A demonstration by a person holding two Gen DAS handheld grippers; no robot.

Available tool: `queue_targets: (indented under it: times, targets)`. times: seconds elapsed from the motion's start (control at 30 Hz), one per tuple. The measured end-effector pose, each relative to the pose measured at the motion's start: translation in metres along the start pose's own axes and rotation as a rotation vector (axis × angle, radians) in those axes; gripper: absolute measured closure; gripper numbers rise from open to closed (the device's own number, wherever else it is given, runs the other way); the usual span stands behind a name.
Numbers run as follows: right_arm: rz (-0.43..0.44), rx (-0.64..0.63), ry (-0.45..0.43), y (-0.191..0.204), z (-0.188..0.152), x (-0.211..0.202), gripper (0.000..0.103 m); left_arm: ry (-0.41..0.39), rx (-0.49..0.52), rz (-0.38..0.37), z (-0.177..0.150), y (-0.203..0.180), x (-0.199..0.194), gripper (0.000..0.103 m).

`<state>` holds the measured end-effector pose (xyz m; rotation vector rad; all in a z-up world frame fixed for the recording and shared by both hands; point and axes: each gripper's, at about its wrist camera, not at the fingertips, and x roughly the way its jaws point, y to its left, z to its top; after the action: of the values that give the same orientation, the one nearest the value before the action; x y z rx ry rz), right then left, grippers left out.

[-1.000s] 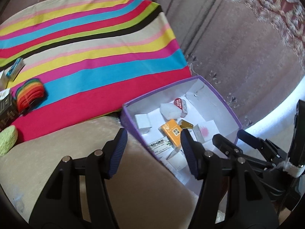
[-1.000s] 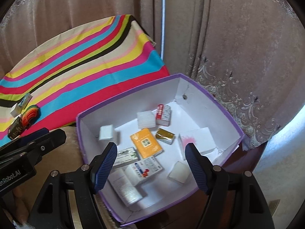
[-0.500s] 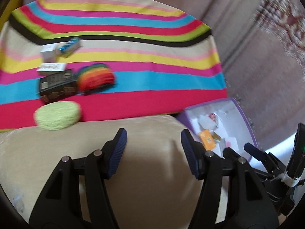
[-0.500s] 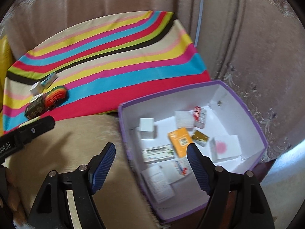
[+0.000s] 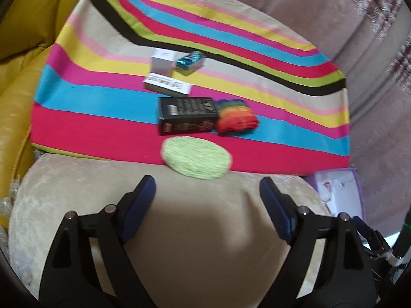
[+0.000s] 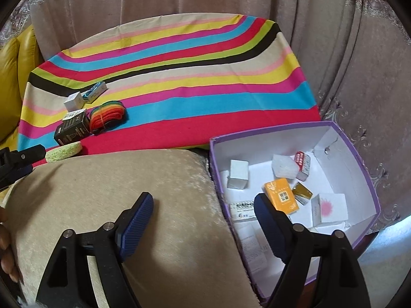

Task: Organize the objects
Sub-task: 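Move both tools back over the cloth toward the sponge and strap bundle, then grasp the green round sponge with the left tool while the right grasps the rainbow strap bundle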

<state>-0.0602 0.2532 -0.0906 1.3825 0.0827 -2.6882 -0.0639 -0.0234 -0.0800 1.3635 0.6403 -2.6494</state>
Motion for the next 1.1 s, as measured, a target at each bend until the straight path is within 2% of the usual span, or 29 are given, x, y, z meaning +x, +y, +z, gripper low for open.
queue_targets:
  times: [0.23, 0.57, 0.67, 0.8, 1.1]
  targets:
    - [0.025, -0.024, 0.016, 0.013, 0.008, 0.011, 0.019, 0.118, 0.060, 0.051, 0.017, 0.005, 0.030, 0.012]
    - [0.074, -0.114, 0.044, 0.044, 0.031, 0.026, 0.018, 0.224, 0.118, 0.079, 0.029, -0.004, 0.070, 0.011]
    - [0.087, -0.146, 0.058, 0.055, 0.038, 0.033, 0.018, 0.231, 0.133, 0.088, 0.031, -0.006, 0.077, 0.021]
    - [0.104, -0.180, 0.077, 0.070, 0.049, 0.044, 0.018, 0.219, 0.127, 0.070, 0.030, -0.003, 0.077, 0.021]
    - [0.165, -0.276, 0.138, 0.109, 0.080, 0.081, 0.018, 0.116, -0.059, -0.016, 0.033, 0.033, 0.057, 0.021]
